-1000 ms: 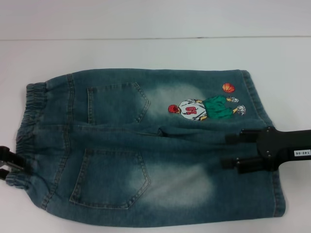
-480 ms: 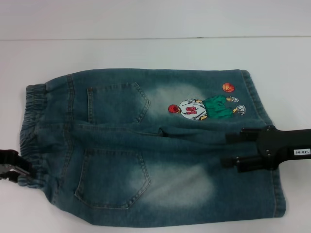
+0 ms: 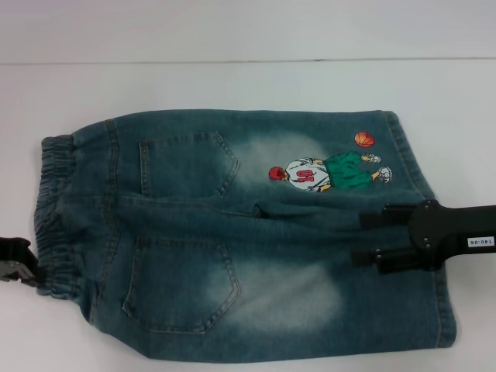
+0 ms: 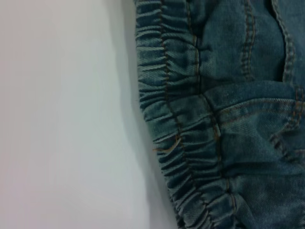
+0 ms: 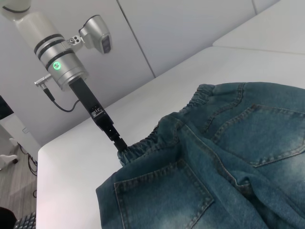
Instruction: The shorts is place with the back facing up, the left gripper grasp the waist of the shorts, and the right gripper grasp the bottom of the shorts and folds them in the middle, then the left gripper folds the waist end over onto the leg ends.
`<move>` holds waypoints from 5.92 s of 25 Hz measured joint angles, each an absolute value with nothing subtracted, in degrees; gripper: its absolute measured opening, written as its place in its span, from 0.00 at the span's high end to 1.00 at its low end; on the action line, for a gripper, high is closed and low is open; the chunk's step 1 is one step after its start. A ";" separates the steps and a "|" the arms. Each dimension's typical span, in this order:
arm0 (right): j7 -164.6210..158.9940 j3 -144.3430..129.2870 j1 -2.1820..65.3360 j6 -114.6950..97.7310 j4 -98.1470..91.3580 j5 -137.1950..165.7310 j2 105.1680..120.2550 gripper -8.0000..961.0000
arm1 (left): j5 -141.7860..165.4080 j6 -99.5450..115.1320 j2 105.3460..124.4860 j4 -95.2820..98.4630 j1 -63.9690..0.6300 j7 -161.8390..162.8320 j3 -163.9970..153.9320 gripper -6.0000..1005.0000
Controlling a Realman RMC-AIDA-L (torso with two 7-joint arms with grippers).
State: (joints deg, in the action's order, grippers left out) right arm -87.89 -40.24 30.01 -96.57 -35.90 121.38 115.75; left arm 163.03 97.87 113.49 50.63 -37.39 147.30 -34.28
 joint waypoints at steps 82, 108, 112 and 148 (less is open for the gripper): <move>-111.13 -49.33 40.87 -107.38 -39.26 156.20 111.96 0.09 | 155.30 95.17 113.65 51.85 -39.02 143.87 -33.84 0.98; -107.80 -48.33 40.81 -104.04 -38.55 152.24 113.08 0.10 | 155.30 95.18 113.88 51.86 -39.41 143.87 -33.84 0.98; -107.75 -48.33 40.78 -103.92 -38.50 152.22 113.08 0.37 | 155.30 95.18 113.91 51.86 -39.43 143.87 -33.84 0.98; -96.57 -28.04 31.96 -87.41 -32.65 129.88 111.61 0.98 | 150.30 88.61 113.09 51.85 -37.03 144.20 -22.65 0.98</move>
State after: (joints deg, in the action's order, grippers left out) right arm -96.57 -28.04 31.96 -87.41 -32.65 129.88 111.61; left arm 150.30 88.61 113.09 51.85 -37.03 144.20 -22.65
